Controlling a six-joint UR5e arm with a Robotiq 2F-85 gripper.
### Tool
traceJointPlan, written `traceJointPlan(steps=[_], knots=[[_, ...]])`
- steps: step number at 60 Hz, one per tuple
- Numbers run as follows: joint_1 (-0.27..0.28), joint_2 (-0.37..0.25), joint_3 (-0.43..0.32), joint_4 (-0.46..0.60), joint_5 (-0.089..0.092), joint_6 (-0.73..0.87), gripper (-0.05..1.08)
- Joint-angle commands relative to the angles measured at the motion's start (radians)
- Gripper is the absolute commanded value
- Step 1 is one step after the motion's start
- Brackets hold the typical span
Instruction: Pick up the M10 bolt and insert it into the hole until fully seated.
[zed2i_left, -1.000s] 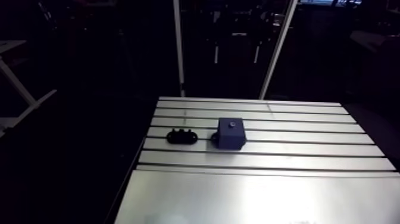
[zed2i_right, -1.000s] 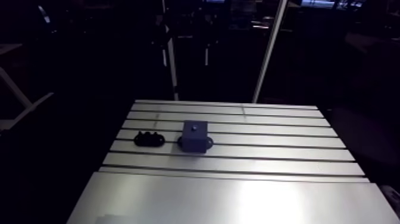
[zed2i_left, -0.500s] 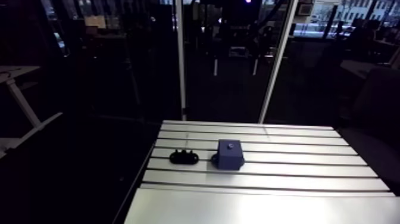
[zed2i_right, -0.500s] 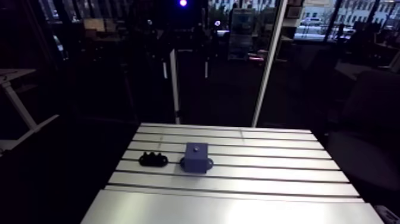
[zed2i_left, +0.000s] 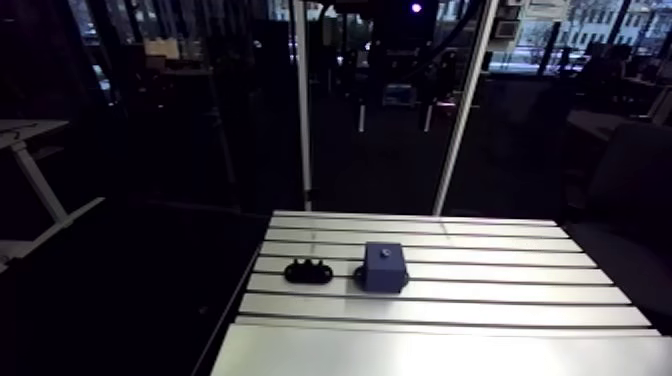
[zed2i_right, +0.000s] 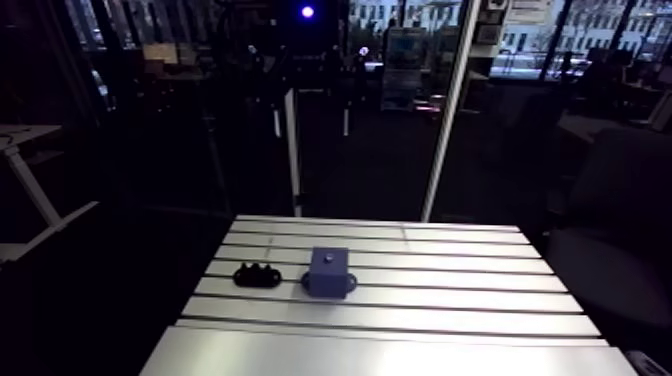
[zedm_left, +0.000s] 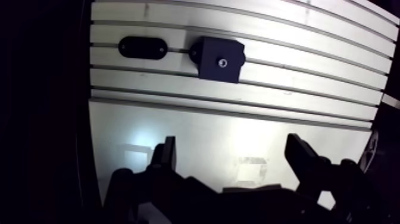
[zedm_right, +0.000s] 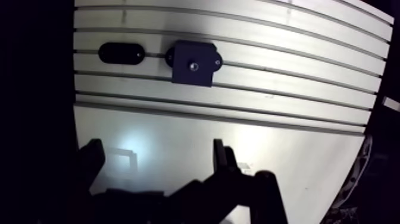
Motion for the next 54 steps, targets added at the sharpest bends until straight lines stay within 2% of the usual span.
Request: traceJointPlan(steps=[1,54], knots=[[-0.003,-0.003,-0.011,0.016,-0.005,0.000,0.01],[-0.003,0.006,-0.005,0.026,-0.002,0.000,0.01]])
